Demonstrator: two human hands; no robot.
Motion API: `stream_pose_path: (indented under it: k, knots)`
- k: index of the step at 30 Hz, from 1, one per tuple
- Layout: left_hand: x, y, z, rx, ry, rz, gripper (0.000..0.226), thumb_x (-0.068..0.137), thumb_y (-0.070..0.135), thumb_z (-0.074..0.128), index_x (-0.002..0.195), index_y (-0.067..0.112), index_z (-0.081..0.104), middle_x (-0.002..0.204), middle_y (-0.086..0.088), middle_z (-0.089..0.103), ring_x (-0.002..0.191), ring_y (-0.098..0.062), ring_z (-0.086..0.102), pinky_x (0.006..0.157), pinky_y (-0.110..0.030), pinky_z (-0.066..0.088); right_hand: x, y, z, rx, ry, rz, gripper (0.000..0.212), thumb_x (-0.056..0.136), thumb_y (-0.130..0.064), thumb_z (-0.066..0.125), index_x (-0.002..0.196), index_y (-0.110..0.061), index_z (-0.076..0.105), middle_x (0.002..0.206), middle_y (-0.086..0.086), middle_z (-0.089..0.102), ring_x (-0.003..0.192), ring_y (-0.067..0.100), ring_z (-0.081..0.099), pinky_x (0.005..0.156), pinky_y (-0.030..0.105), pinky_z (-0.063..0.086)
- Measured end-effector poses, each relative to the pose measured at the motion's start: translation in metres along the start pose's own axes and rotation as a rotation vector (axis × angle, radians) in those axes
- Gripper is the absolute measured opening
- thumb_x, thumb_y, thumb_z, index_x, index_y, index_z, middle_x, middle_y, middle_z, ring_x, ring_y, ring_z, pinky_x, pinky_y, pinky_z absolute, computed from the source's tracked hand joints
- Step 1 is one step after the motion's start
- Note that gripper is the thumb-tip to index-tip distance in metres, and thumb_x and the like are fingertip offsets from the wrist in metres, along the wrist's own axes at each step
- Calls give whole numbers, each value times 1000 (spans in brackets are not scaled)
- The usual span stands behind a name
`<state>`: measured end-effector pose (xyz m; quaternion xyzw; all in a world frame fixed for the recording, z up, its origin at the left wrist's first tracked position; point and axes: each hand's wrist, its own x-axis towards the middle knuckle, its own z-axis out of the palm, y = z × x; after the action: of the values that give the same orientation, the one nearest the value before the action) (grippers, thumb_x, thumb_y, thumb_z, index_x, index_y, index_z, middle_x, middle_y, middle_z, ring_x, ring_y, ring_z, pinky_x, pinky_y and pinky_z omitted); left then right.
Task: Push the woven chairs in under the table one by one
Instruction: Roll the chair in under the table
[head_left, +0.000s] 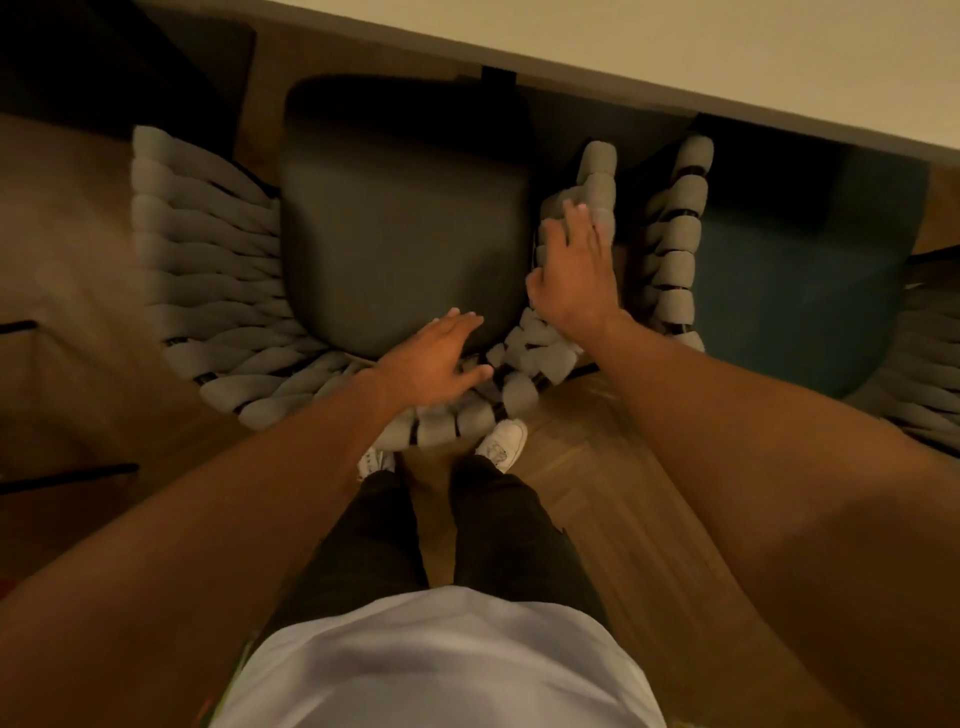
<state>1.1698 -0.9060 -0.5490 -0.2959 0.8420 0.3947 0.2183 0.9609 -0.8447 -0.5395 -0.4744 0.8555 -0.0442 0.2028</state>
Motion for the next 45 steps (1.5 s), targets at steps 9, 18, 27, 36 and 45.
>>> stream_pose_path:
  k: [9, 18, 27, 36, 45]
  knots:
    - [-81, -156, -81, 143, 488, -277, 66, 98, 36, 56, 154, 8, 32, 163, -13, 24, 153, -30, 10, 124, -46, 7, -12, -154, 45, 210, -279, -151, 58, 101, -34, 54, 150, -6, 43, 155, 16, 41, 142, 32, 39, 119, 41, 28]
    - [-108, -265, -131, -498, 639, -480, 84, 88, 38, 65, 157, 17, 21, 160, -10, 28, 145, -29, 31, 118, -42, 32, -27, -331, 113, 369, -688, -110, 82, 93, -61, 59, 155, -14, 34, 158, 10, 38, 143, 30, 39, 112, 40, 38]
    - [-91, -281, -133, -839, 473, -410, 78, 88, 1, 61, 152, 17, 19, 145, -8, 45, 127, -20, 47, 112, -42, 41, -49, -377, 148, 208, -667, 120, 70, 89, -17, 68, 150, -8, 35, 143, 18, 48, 128, 37, 51, 100, 42, 48]
    - [-59, -282, -181, -835, 412, -412, 84, 89, -1, 62, 155, 17, 13, 147, -9, 42, 129, -24, 47, 109, -42, 44, -17, -393, 133, 258, -575, 186, 55, 93, -13, 63, 143, -4, 41, 132, 18, 55, 117, 34, 57, 94, 42, 53]
    - [-16, -291, -219, -716, 326, -378, 94, 87, 4, 69, 157, 22, 9, 144, -11, 45, 126, -29, 50, 98, -43, 51, 32, -394, 125, 215, -552, 211, 57, 93, -23, 64, 141, -5, 40, 140, 19, 49, 125, 40, 52, 101, 48, 49]
